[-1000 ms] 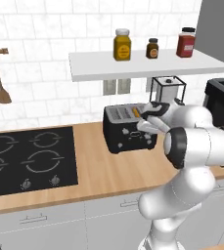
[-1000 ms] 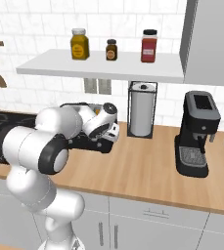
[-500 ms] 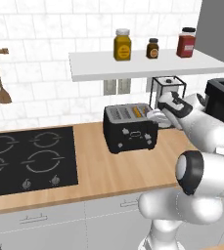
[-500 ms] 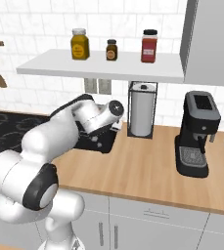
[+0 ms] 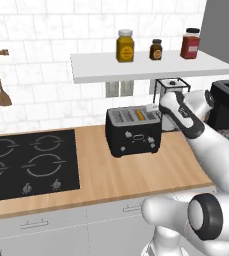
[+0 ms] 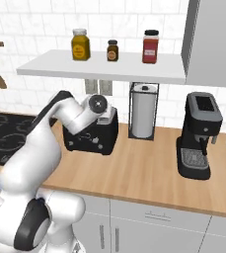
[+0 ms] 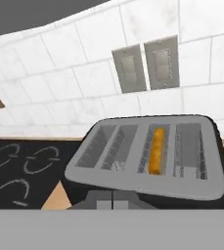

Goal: Start the toaster. Once the lever pops up, take the bread to the plate on the dining counter.

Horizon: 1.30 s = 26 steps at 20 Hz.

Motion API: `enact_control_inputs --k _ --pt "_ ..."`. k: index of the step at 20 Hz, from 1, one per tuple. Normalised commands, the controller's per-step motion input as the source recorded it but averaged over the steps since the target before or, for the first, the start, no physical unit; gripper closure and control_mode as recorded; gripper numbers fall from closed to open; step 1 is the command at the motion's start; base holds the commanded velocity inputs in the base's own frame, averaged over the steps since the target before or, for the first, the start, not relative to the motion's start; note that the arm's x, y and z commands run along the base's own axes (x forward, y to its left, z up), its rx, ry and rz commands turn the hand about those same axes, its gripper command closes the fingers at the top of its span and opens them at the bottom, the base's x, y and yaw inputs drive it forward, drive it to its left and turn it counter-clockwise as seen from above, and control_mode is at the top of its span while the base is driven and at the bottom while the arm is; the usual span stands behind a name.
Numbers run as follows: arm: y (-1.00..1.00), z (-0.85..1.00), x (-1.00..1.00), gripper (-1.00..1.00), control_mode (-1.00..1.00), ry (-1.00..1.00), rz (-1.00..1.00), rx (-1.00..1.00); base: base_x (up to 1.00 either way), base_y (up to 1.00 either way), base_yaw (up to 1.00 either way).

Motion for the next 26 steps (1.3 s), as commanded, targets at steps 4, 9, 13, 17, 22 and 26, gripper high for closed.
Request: enact_control_inputs --k 4,9,13,17,22,26 --pt "0.09 0.36 0.31 1.0 -1.0 0.09 -0.01 -0.12 0.0 0.0 0.0" --pt "0.0 -0.03 0.32 1.0 -1.0 0.22 -0.08 -0.11 0.0 0.0 0.0" --pt "0.0 -0.09 0.17 1.0 -1.0 0.14 -0.07 -0.1 0.0 0.0 0.0" --pt "0.0 -0.29 0.08 1.0 -1.0 0.06 -0.05 -0.11 0.0 0.0 0.0" --pt "0.0 -0.52 0.0 1.0 -1.0 0.01 -0.03 -0.11 0.0 0.0 0.0" --pt "0.0 -0.24 0.0 1.0 -1.0 0.0 -0.02 -0.02 0.0 0.0 0.0"
